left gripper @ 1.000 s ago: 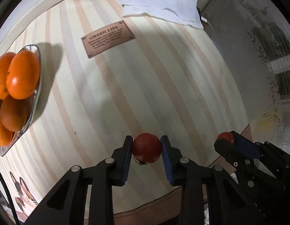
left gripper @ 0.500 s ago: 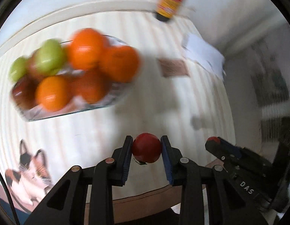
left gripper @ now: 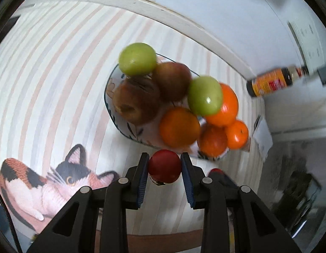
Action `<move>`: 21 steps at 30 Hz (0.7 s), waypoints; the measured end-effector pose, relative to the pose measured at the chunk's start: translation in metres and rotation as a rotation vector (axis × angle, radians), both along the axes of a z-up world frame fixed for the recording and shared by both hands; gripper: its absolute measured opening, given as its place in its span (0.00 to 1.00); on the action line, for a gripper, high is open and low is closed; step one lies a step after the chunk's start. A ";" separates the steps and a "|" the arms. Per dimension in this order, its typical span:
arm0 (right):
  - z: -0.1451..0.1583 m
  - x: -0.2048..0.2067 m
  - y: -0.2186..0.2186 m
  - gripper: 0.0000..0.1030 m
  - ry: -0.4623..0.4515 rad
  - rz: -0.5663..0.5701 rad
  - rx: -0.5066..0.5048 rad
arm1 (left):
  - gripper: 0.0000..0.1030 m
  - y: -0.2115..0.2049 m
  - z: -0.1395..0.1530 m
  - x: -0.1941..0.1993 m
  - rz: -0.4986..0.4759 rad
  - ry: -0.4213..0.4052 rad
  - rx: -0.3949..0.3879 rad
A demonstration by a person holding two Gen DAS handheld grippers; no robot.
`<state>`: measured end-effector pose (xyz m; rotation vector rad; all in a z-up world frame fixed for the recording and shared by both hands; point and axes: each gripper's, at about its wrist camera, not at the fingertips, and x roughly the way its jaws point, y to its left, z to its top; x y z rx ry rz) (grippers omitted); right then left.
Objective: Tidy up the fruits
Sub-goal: 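Lower the tomato onto the plate with the left tool while the right tool places its tomato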
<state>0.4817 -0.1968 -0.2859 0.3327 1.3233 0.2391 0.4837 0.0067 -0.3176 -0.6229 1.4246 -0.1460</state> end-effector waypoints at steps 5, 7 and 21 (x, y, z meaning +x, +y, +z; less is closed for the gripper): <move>-0.018 0.011 0.024 0.28 -0.043 0.035 -0.065 | 0.27 0.017 -0.019 0.008 0.052 0.029 -0.093; -0.025 0.014 0.028 0.28 -0.055 0.047 -0.089 | 0.27 0.020 -0.024 0.011 0.061 0.033 -0.115; -0.032 0.018 0.041 0.28 -0.137 0.100 -0.168 | 0.27 0.012 -0.031 0.022 0.050 0.046 -0.126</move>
